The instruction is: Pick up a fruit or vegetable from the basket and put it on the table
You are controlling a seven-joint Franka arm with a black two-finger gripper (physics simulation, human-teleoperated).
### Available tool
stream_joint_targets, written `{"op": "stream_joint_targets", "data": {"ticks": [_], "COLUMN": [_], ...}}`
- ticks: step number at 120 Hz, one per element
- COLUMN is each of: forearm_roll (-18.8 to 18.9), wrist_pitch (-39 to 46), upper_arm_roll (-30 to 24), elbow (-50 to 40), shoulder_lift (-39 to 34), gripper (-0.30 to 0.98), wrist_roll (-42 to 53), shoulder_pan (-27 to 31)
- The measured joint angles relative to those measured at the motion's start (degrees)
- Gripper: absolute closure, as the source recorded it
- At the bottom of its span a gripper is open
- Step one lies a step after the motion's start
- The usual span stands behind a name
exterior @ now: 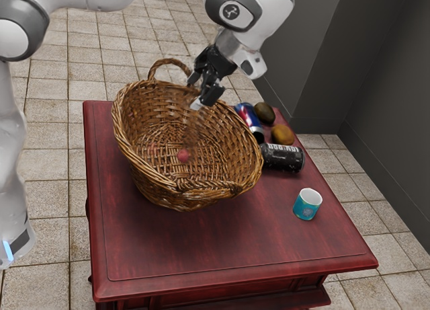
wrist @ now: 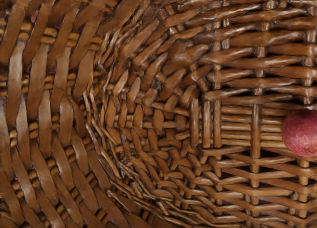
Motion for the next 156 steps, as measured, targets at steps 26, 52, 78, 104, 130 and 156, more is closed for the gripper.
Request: {"op": "stream_joint_targets", "data": {"ticks": [26,52,78,104,130,156], "forearm_roll": [-1.0,-7.7,-11.7,-13.4,-14.9,-15.2], "wrist_pitch": [14.6,22.1,26.5,29.9,31.6,32.2], "upper_arm_roll": [-1.8,-15.0,-16.1,-16.1,-16.1,-16.1], "elbow": [-5.3,-24.4,-34.9,-38.1,-39.5,-40.5], "shoulder_lift": [-2.6,-16.8,-22.5,-22.5,-21.3,-22.3], "gripper": [0.00,0.00,0.00,0.00,0.00,0.01], "wrist_roll": [-0.6,-4.6,-7.8,-10.0,-11.5,-12.5], "shoulder_pan": [1.8,13.1,16.4,16.7,18.6,18.5]}}
